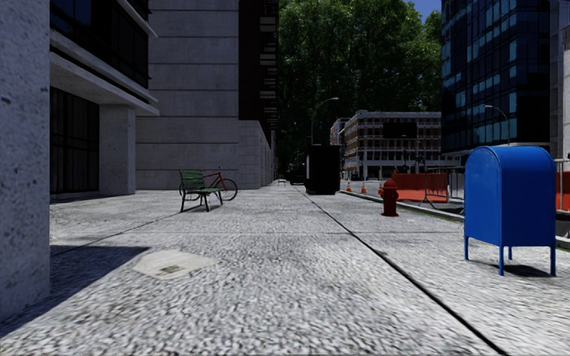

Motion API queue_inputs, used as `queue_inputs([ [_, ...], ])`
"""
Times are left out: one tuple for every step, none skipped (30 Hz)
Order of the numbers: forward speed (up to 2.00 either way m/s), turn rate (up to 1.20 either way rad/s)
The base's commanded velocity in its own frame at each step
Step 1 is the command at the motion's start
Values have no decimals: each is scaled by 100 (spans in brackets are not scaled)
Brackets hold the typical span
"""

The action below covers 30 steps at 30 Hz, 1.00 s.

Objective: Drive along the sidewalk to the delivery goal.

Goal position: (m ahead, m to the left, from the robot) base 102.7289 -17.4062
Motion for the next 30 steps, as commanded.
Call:
queue_inputs([
  [200,0],
  [200,0],
  [200,0],
  [200,0],
  [200,0],
  [200,0],
  [200,0],
  [200,0],
  [200,0],
  [200,0],
  [200,0],
  [200,0],
  [200,0],
  [200,0],
  [200,0],
  [200,0],
  [200,0],
  [200,0],
  [200,0],
  [200,0],
  [200,0],
  [200,0],
  [200,0],
  [200,0],
  [200,0],
  [200,0],
  [200,0],
  [200,0],
  [200,0],
  [200,0],
])
